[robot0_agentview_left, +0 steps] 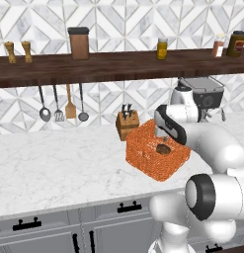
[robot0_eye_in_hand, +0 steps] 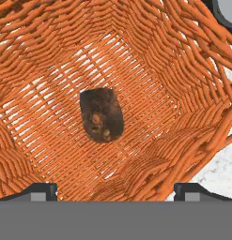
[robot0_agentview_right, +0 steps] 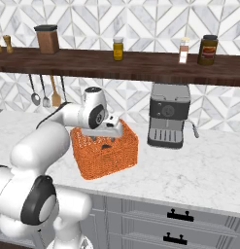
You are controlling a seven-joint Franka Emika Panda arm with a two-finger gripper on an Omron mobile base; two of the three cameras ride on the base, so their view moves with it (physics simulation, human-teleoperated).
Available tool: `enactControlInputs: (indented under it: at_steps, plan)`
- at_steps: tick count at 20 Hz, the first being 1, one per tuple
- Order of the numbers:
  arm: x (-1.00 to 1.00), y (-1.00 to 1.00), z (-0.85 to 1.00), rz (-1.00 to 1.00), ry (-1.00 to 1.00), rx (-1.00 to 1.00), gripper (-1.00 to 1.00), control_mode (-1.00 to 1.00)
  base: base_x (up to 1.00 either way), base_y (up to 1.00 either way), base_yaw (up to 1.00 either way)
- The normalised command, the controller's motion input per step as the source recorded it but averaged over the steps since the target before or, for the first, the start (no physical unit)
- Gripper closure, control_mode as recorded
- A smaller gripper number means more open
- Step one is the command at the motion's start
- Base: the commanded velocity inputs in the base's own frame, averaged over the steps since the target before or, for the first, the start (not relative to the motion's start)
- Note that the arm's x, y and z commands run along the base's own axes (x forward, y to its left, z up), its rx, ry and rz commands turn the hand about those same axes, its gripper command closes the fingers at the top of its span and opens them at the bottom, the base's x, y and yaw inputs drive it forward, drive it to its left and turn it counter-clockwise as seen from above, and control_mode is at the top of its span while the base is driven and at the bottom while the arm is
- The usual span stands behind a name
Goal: Open the cabinet, pick up the bread from the cabinet and place it in the basket. Then move the basket to the dining counter.
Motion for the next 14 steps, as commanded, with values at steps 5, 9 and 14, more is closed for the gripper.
enactControlInputs:
  at_steps: [5,9,14]
  plan:
    - [-0.35,-0.23,0.09,-0.53,0.01,0.06,-1.00,-1.00,0.00,0.00,0.00]
    - [0.00,-0.33,-0.20,-0.40,0.12,0.18,-1.00,-1.00,0.00,0.00,0.00]
    - [0.12,-0.08,-0.28,-0.21,0.06,0.07,-1.00,-1.00,0.00,0.00,0.00]
